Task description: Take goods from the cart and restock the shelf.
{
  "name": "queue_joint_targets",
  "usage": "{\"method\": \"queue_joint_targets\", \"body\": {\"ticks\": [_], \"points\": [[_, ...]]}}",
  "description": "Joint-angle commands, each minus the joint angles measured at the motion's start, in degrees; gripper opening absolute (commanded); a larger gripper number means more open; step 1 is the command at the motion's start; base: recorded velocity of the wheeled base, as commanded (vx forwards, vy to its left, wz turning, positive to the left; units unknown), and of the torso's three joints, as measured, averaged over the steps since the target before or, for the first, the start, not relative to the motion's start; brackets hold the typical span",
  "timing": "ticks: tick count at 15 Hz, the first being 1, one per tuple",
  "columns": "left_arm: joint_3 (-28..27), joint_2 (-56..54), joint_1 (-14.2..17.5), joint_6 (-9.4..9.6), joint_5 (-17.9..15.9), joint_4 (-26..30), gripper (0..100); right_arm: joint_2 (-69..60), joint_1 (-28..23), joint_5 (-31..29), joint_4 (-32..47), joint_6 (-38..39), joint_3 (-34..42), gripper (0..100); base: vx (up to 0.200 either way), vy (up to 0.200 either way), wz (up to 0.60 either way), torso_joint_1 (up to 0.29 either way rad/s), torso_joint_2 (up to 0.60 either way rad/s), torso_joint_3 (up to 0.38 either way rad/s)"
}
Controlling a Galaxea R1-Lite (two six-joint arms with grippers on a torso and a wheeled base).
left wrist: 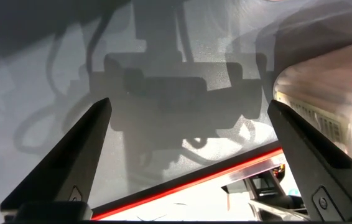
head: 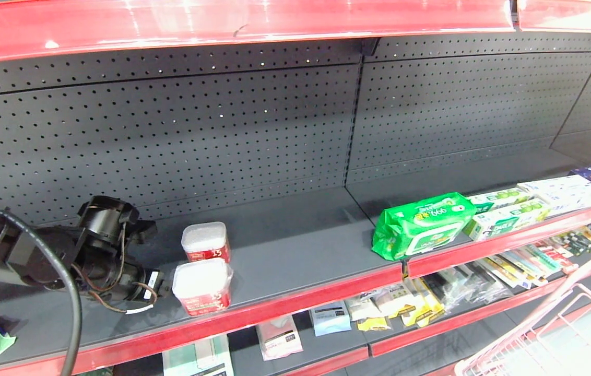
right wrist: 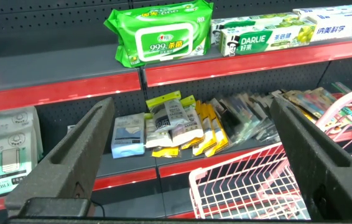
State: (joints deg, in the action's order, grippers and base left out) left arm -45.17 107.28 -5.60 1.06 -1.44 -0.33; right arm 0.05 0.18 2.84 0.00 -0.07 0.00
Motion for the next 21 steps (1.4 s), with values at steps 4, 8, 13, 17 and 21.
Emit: {"method": "queue_joint_targets", "body": {"ticks": [4, 8, 13, 17, 21], "points": [[-0.1, -1.02, 1.55, 0.17, 0.74, -0.37, 100, 0.04, -0.01, 0.06, 0.0, -0.01, 0.0, 100, 0.0, 0.0, 0.0, 0.0, 0.0, 0.0], [2.01, -14.2, 9.29, 0.26, 1.09, -0.2, 100, 0.04, -0.01, -0.03, 0.0, -0.01, 0.0, 100, 0.0, 0.0, 0.0, 0.0, 0.0, 0.0], [17.48, -55.25, 25.72, 7.38, -4.36, 1.21, 100, 0.04, -0.01, 0.06, 0.0, -0.01, 0.0, 100, 0.0, 0.0, 0.0, 0.0, 0.0, 0.0], [25.83, -85.39, 28.89, 6.23, -10.95, 7.98, 100, 0.04, -0.01, 0.06, 0.0, -0.01, 0.0, 100, 0.0, 0.0, 0.0, 0.0, 0.0, 0.0], [37.96, -107.28, 28.45, 6.5, -17.46, 9.12, 100, 0.04, -0.01, -0.03, 0.0, -0.01, 0.0, 100, 0.0, 0.0, 0.0, 0.0, 0.0, 0.0]]}}
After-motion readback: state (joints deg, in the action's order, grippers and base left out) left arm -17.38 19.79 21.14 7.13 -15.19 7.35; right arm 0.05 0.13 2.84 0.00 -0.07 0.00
